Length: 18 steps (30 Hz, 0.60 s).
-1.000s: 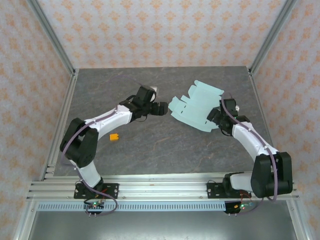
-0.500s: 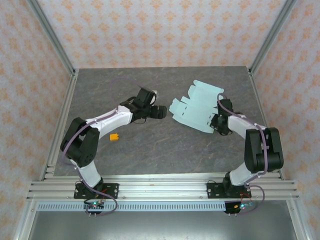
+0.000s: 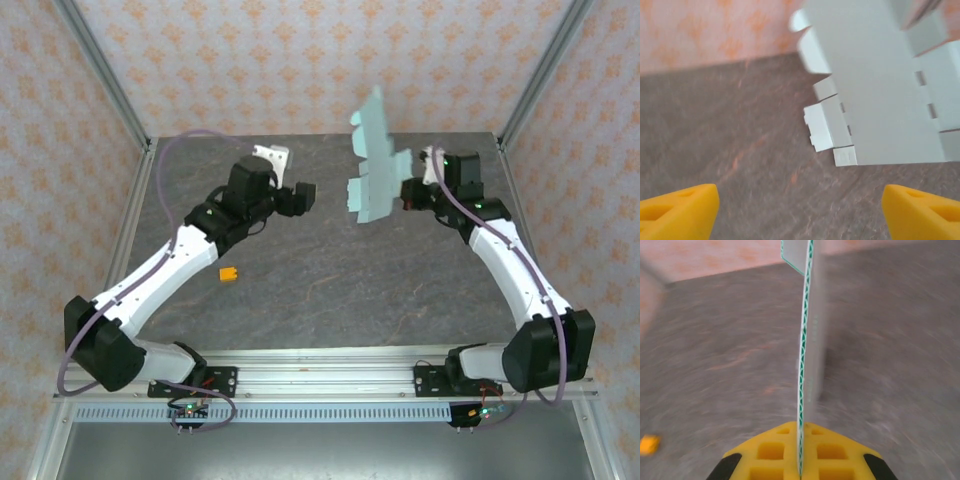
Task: Fold the paper box
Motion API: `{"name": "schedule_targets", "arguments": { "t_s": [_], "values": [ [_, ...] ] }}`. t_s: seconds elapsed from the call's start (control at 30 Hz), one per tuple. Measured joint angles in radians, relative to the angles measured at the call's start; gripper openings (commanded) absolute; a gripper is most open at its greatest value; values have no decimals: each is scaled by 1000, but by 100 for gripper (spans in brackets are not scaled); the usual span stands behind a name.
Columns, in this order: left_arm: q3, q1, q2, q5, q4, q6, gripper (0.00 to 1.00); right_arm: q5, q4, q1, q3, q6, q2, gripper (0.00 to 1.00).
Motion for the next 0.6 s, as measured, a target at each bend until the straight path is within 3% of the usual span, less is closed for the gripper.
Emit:
{"name": "schedule_targets", "arguments": {
  "t_s": [0.1, 0.27, 0.6],
  "values": [
    [165, 4, 21, 63, -66, 145, 85, -109, -48, 76, 80, -117, 0, 0],
    [383, 4, 23, 158, -211, 423, 83, -232, -140, 82, 196, -267, 18, 0],
    [608, -6, 33, 320, -549, 925, 83, -343, -257, 83, 267, -463, 30, 0]
  ]
}}
